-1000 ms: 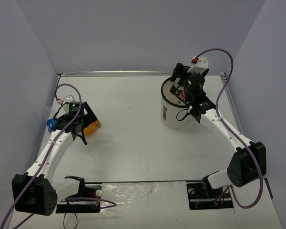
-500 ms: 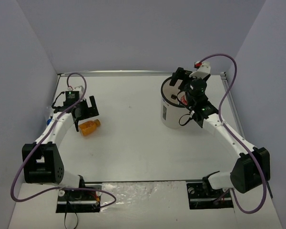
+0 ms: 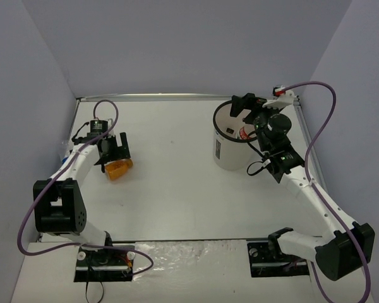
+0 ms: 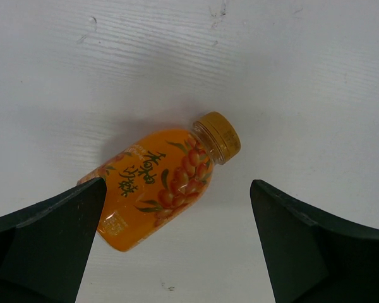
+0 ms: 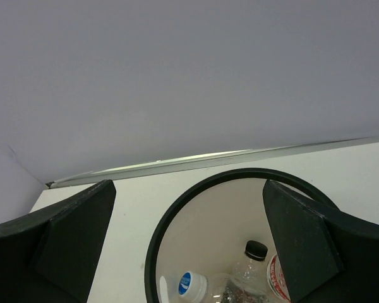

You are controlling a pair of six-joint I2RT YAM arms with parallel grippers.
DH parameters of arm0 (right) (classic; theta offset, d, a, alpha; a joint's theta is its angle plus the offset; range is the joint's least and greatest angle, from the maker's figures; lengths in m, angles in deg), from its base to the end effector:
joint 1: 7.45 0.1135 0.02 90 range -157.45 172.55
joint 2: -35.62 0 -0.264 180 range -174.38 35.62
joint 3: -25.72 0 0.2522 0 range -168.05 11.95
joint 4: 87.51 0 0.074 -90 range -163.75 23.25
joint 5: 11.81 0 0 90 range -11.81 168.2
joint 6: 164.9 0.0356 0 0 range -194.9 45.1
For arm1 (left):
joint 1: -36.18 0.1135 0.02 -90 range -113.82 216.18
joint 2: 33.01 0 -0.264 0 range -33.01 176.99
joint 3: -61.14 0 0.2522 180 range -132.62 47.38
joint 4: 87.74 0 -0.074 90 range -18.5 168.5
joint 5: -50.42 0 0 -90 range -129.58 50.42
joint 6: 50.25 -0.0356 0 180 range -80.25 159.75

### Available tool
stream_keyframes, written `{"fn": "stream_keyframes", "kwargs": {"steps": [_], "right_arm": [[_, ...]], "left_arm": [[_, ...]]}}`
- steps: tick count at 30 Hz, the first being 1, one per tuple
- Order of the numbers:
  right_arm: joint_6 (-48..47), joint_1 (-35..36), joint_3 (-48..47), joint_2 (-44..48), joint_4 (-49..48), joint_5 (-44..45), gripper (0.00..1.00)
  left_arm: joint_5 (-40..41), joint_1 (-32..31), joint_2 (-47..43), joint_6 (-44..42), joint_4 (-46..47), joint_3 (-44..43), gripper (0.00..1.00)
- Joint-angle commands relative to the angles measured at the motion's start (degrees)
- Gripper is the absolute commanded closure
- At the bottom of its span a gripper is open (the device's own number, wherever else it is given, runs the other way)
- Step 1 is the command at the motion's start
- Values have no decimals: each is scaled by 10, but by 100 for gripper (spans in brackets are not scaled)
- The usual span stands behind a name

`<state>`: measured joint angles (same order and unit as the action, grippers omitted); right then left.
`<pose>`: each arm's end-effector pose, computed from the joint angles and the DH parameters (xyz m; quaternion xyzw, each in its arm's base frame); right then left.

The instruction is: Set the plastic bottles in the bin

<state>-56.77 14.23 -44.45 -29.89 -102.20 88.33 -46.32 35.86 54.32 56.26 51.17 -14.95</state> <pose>0.2484 0.0920 0.4104 0.0542 0.5779 0.2286 0.7815 0.3219 -0.0060 0.2415 -0.1143 0.9381 -0.1022 0.3107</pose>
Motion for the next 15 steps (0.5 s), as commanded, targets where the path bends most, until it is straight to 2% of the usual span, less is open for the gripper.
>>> {"fn": "stream_keyframes", "kwargs": {"steps": [1, 8, 15], "right_arm": [[11, -5, -8, 21, -27, -15, 0], [16, -5, 9, 58, -21, -13, 0], [21, -4, -4, 78, 21, -17, 0]], "left_arm": [[10, -4, 11, 1, -9, -14, 3], [53, -17, 21, 23, -45, -16, 3], [48, -54, -8, 31, -23, 13, 3]]}}
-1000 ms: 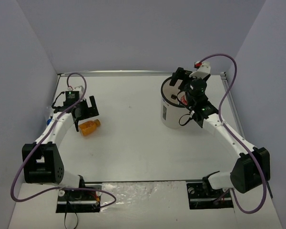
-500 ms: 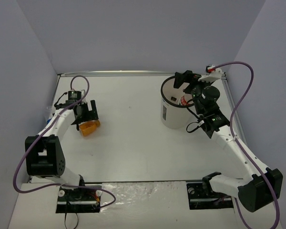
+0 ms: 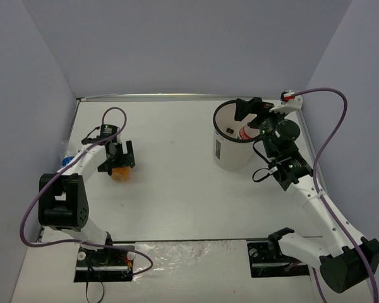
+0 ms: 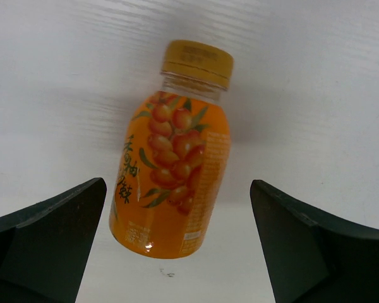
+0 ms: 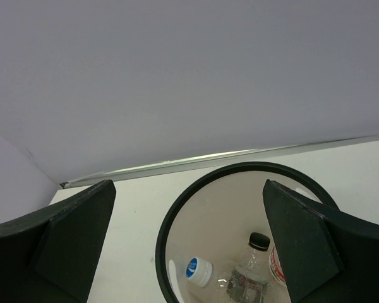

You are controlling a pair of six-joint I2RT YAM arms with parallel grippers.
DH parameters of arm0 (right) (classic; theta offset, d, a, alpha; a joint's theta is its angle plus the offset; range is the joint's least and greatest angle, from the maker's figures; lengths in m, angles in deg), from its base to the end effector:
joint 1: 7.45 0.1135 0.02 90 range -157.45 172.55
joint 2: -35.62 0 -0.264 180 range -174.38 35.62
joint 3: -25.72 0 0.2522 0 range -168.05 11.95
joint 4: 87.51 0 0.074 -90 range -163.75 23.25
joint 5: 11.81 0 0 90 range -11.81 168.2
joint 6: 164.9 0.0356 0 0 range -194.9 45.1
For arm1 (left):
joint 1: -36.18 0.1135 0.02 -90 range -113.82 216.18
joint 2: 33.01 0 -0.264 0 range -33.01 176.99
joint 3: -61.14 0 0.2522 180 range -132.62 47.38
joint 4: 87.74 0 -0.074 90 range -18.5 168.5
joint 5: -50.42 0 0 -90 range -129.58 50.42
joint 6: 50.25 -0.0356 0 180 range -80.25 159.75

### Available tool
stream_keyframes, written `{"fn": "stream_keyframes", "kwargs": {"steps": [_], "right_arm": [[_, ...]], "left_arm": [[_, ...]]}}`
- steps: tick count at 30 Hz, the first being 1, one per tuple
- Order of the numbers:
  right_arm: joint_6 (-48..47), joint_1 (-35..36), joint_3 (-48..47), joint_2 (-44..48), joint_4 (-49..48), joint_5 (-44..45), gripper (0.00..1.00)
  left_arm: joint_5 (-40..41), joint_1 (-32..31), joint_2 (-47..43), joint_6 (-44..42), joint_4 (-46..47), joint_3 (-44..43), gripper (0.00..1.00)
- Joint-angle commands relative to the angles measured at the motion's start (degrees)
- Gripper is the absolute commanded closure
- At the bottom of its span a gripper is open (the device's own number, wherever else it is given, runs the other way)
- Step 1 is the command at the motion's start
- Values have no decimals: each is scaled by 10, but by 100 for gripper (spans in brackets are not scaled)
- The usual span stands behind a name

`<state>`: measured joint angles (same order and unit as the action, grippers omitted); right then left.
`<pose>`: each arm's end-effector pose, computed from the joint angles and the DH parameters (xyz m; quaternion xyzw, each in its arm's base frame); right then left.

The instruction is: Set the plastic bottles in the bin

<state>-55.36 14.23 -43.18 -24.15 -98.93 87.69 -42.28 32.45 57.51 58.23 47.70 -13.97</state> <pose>0.2236 0.0826 0.4199 0.0574 0.5689 0.2442 0.7833 0.3196 -0.0225 0.2156 -0.1179 0.9584 -0.0722 0.2498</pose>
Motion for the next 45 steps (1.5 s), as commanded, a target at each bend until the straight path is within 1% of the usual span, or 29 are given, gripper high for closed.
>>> {"fn": "stream_keyframes", "kwargs": {"steps": [1, 3, 5, 7, 10, 12, 15, 18, 20, 22, 23, 26, 28, 29, 32, 33, 35, 37, 40, 42, 43, 45], "right_arm": [[9, -5, -14, 25, -5, -11, 0], [14, -4, -8, 39, 10, -9, 0], [14, -5, -2, 58, 23, -10, 0], [16, -4, 0, 77, 51, -6, 0], [19, -4, 6, 113, 74, 0, 0], [25, -4, 19, 144, 80, 2, 0], [33, -3, 32, 177, 92, 3, 0], [38, -4, 35, 206, 114, 6, 0], [39, -4, 33, 215, 131, -2, 0], [29, -4, 31, 211, 151, -44, 0], [23, -4, 30, 206, 163, -74, 0], [28, -4, 44, 182, 178, -180, 0], [41, -1, 60, 162, 175, -219, 0], [51, 2, 74, 158, 168, -229, 0], [82, 21, 129, 166, 108, -226, 0], [90, 27, 139, 169, 92, -226, 0], [107, 51, 161, 170, 43, -226, 0], [122, 79, 180, 167, 3, -221, 0], [138, 146, 213, 141, -82, -187, 0], [143, 183, 223, 114, -110, -171, 0], [146, 201, 223, 99, -128, -154, 0], [150, 236, 224, 73, -160, -84, 0]], "left_arm": [[8, -24, -40, 12, 13, 5, 3], [9, -26, -35, 13, 14, 8, 4], [19, -29, -24, 21, -6, -7, 13], [33, -38, -9, 20, -21, -22, 19], [62, -49, 4, 30, -32, -32, 20], [64, -50, 11, 37, -28, -32, 20], [63, -50, 24, 43, -20, -33, 22], [46, -50, 43, 46, -16, -37, 40], [40, -50, 43, 51, -12, -36, 55], [31, -50, 29, 54, -7, -34, 72], [22, -51, 20, 56, -2, -31, 80], [-27, -63, -33, 44, 38, -4, 87], [-52, -85, -68, 27, 75, 18, 90], [-79, -93, -90, 18, 92, 30, 90], [-131, -150, -145, -27, 131, 55, 92], [-140, -169, -160, -28, 133, 59, 92], [-158, -226, -194, -45, 166, 70, 92], [-179, -257, -220, -55, 191, 82, 92], [-216, -298, -262, -60, 239, 108, 92], [-231, -323, -281, -56, 262, 119, 91], [-231, -334, -287, -51, 264, 119, 90], [-223, -348, -293, -40, 264, 116, 89]]}}
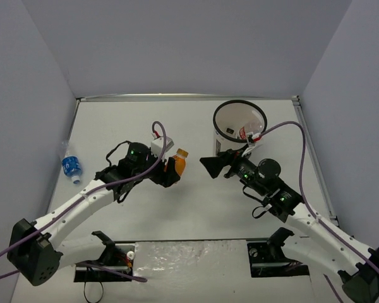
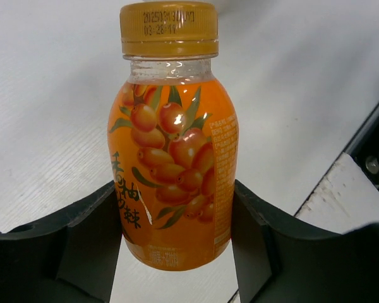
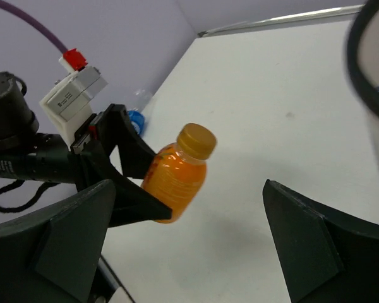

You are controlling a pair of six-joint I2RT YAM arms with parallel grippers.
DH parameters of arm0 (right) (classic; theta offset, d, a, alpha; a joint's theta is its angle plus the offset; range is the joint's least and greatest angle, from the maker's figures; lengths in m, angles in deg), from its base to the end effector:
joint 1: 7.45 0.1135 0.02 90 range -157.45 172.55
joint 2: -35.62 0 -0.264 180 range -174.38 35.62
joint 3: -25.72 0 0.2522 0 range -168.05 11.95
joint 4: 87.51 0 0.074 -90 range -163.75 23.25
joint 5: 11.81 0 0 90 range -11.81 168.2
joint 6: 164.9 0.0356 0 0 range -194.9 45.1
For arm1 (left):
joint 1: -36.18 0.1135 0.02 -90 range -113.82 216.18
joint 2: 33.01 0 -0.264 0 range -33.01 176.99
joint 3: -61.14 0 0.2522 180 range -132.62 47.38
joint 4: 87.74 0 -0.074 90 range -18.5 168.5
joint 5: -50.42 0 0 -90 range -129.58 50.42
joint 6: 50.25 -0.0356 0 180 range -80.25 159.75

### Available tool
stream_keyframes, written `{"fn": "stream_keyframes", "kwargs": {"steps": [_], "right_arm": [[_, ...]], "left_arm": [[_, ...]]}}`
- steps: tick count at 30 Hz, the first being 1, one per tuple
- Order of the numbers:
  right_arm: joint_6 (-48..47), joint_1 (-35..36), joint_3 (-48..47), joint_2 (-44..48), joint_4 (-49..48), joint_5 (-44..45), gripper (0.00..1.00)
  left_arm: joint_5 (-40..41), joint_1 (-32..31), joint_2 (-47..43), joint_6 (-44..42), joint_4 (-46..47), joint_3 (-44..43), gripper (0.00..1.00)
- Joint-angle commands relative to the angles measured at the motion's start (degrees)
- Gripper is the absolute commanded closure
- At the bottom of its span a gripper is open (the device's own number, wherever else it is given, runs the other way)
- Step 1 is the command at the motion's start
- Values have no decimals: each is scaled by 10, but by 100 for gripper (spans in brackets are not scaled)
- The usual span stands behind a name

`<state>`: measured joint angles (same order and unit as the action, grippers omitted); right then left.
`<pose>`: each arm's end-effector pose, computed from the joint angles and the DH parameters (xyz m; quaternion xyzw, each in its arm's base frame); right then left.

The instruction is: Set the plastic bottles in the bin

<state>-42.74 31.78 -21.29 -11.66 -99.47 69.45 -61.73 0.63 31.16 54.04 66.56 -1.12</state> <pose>0.1515 0.1307 0.3284 -0.0978 0.6247 0.4902 0.5999 0.1971 -0.1573 0.2931 0.2526 0.8067 -0.3632 0.3917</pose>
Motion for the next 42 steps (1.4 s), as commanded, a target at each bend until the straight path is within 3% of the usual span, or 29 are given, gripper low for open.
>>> {"fn": "stream_keyframes", "kwargs": {"steps": [1, 6, 9, 13, 15, 22, 24, 27, 29, 36, 42], "right_arm": [[24, 77, 5, -65, -168, 131, 0], [10, 149, -19, -143, -181, 226, 0], [15, 176, -31, -186, -198, 291, 6], [17, 192, -23, -201, -247, 315, 45], [15, 198, -20, -204, -259, 320, 58], [10, 203, -32, -199, -228, 348, 77], [6, 204, -31, -190, -225, 354, 84], [-3, 204, -33, -178, -215, 361, 88], [-14, 203, -38, -160, -197, 383, 92], [-93, 201, -92, -110, -104, 476, 95], [-227, 185, -199, -112, -69, 546, 92]], "left_arm": [[-24, -36, -32, 7, 75, -14, 89], [-12, -58, -44, 16, 68, -19, 89], [-7, -71, -68, 15, 65, -10, 89], [-8, -73, -102, 20, 68, 5, 89], [-10, -74, -115, 20, 68, 12, 89], [-8, -79, -140, 26, 58, 28, 89], [-1, -80, -145, 29, 53, 29, 76], [14, -80, -151, 33, 39, 23, 8], [22, -80, -157, 35, 31, 20, 3], [81, -80, -167, 52, -11, 0, 3], [217, -79, -146, 97, -93, -47, 3]]}}
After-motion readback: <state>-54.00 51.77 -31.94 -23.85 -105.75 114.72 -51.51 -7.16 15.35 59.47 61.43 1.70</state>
